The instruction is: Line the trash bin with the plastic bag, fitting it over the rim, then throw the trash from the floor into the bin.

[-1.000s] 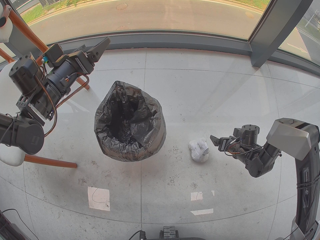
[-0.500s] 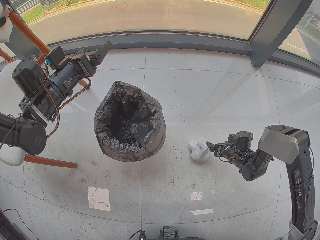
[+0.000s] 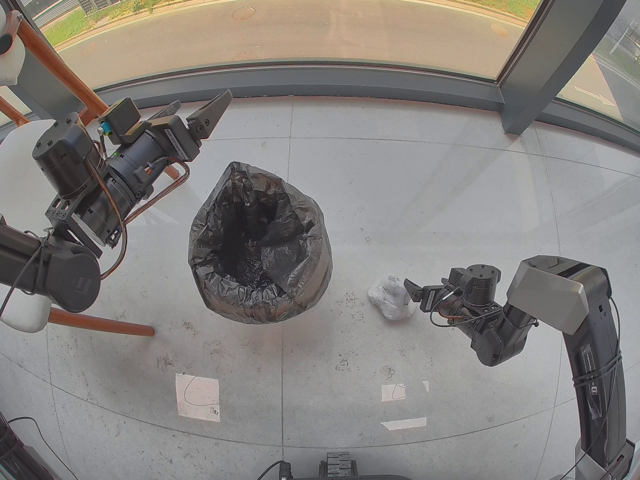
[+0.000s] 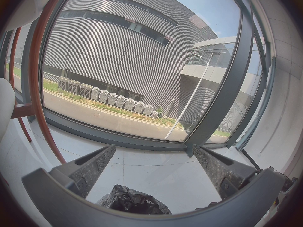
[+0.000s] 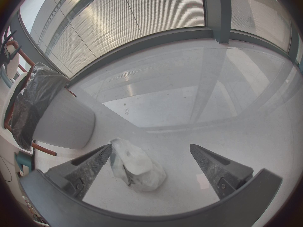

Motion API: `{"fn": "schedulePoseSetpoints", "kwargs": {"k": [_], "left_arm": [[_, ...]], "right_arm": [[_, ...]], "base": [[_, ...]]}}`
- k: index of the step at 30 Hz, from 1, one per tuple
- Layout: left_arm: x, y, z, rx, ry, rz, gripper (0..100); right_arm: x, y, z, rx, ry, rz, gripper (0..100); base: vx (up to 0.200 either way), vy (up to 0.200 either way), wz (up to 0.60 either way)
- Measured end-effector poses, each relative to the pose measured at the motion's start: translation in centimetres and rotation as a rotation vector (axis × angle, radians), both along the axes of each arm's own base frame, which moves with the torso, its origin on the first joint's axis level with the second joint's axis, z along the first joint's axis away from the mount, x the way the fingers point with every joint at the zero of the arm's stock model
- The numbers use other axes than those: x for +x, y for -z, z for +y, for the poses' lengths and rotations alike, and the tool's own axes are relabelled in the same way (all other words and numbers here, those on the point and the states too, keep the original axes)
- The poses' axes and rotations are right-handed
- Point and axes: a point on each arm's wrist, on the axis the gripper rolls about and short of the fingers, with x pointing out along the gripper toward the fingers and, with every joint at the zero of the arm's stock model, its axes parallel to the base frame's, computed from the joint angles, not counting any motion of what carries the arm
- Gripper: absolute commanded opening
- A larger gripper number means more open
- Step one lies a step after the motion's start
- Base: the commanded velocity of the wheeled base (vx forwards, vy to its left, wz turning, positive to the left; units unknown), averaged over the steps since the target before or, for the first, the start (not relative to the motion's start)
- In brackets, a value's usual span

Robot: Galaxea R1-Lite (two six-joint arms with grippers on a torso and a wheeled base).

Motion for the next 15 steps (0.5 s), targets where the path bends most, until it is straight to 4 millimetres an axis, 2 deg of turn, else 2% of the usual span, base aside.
{"fn": "schedulePoseSetpoints", "kwargs": {"k": [5,11,15], "left_arm": [[0.0,0.1,-0.1,0.001,0.004,0.001,100],[0.0,0.1,-0.2,0.001,0.005,0.003,100],[0.0,0.2,-0.2,0.003,0.004,0.004,100]], "right_arm": [[-0.3,-0.6,0.5,0.012,-0.025,-0.027,100],[-2.3,-0.3,2.0,0.014,-0.118,0.016,100],[-2.9,-0.4,2.9,0.02,-0.152,-0.005,100]], "base": [[0.0,0.0,0.0],[0.0,0.0,0.0],[0.0,0.0,0.0]]}}
